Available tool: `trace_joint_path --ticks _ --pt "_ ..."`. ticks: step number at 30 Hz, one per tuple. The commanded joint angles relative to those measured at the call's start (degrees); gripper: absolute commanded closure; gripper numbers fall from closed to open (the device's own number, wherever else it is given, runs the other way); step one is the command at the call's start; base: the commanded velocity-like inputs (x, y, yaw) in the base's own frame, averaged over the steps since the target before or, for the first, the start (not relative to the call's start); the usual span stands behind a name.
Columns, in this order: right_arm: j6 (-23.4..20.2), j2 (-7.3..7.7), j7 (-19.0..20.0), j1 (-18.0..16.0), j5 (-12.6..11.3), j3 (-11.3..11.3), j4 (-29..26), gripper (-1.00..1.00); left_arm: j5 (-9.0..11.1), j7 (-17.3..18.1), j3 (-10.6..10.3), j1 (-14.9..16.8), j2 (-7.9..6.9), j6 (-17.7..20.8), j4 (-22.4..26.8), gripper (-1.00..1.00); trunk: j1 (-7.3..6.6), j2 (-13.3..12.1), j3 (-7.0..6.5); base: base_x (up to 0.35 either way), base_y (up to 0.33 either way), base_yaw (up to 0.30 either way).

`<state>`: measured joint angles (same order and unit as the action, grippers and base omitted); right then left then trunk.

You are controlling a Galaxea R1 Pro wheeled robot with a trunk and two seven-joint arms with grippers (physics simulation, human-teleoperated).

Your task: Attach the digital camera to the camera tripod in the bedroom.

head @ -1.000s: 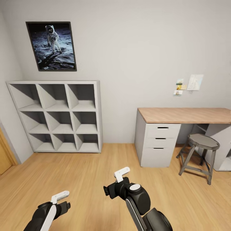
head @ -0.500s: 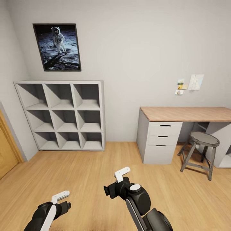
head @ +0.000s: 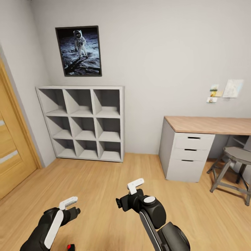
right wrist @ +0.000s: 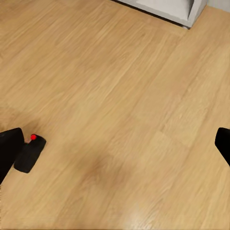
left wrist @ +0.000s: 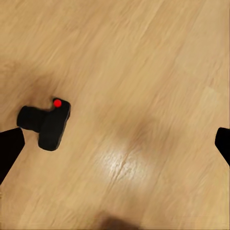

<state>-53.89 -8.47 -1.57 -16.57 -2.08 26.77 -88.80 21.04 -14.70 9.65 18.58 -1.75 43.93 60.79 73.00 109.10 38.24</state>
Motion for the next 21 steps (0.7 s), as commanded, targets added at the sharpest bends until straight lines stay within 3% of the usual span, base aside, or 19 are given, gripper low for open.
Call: trace_joint_path --ticks 1,4,7,13,21 --pt "-0.4 0.35 -0.2 -0.1 -0.2 0.0 -0.1 -1.0 1.1 -0.5 0.2 1.3 -0.09 0.8 -0.3 -1.0 0.22 0.4 0.27 -0.001 0.001 0.279" --pt "-2.4 1.53 -0.1 -0.9 -0.3 -0.6 -0.4 -1.0 2.3 -0.8 1.1 5.1 -0.31 2.5 -2.5 -1.0 0.88 1.6 0.86 0.0 0.001 0.282" --pt "-3.8 1.84 -0.1 -1.5 -0.4 -1.7 -0.5 -1.0 2.4 -0.9 1.2 6.1 -0.39 2.7 -3.7 -1.0 1.54 2.9 1.44 0.0 0.0 0.284" --pt "-5.9 2.22 0.0 -2.7 -0.5 -5.3 -0.6 -1.0 2.7 -1.0 1.0 7.0 -0.48 0.9 -5.6 -1.0 2.86 5.3 2.55 0.0 0.0 0.285" --pt "-6.1 2.36 0.0 -3.1 -0.5 -6.6 -0.6 -1.0 2.9 -0.8 0.8 7.4 -0.34 -0.1 -6.3 -1.0 4.61 8.5 4.0 0.0 0.0 0.209"
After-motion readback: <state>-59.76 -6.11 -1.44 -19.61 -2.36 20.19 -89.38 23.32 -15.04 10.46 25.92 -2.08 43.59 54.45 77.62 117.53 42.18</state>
